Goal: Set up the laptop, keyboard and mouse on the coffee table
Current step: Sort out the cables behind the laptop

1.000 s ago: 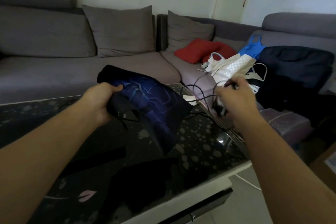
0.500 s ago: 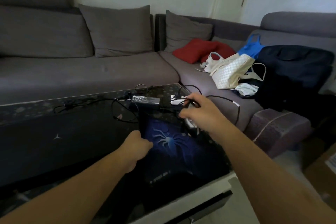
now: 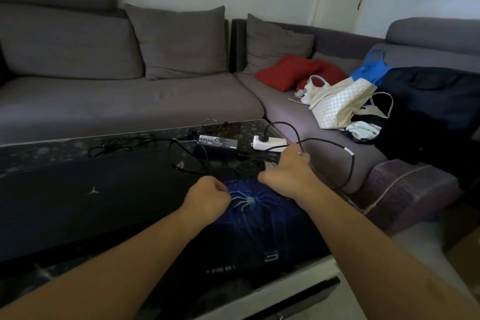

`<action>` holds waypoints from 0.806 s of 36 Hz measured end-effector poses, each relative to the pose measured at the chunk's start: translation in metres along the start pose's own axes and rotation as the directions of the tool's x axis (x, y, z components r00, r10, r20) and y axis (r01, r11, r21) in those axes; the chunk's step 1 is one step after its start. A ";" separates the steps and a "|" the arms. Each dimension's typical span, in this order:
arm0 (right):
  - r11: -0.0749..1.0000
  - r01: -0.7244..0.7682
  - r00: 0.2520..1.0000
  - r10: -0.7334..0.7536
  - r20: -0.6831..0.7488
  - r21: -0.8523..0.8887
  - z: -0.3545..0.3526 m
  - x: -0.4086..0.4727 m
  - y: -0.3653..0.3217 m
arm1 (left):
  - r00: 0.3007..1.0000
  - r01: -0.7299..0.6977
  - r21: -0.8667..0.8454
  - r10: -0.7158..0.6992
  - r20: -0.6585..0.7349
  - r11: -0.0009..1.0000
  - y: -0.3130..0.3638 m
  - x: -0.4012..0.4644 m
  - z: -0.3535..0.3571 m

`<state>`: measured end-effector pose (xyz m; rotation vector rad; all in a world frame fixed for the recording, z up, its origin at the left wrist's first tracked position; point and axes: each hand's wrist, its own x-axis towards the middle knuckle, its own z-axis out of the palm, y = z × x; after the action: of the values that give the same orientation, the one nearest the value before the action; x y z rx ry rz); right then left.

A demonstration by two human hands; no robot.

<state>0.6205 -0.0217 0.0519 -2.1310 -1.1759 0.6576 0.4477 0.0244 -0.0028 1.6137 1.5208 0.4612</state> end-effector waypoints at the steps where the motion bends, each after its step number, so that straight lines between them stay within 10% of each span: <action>1: 0.999 -0.012 1.000 0.011 0.021 0.050 0.001 0.002 0.000 | 0.995 0.018 -0.081 -0.009 0.103 0.997 0.001 -0.002 -0.001; 6: 0.934 0.039 0.987 -0.091 0.133 0.354 -0.008 0.006 0.000 | 0.961 0.027 -0.284 0.054 0.273 0.958 0.006 -0.010 0.001; 14: 0.947 0.158 0.985 -0.171 0.024 0.279 -0.009 -0.001 -0.002 | 0.816 0.258 -0.653 0.201 0.542 0.712 0.022 -0.021 -0.003; 17: 0.955 0.253 0.966 -0.242 -0.088 0.157 -0.012 -0.009 -0.007 | 0.832 0.265 -0.742 0.243 0.499 0.616 0.025 -0.019 -0.008; 23: 0.793 -0.072 0.995 0.011 0.104 0.605 -0.025 -0.011 -0.006 | 0.960 0.162 -0.949 0.180 0.216 0.270 0.030 -0.008 -0.025; 29: 0.809 -0.303 0.948 0.308 0.076 0.505 -0.008 0.007 0.041 | 0.981 -0.013 -0.927 0.186 0.062 0.375 0.039 -0.009 -0.035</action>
<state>0.6520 -0.0353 0.0271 -1.8590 -0.5550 0.9792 0.4436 0.0313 0.0500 0.7617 0.7168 1.0187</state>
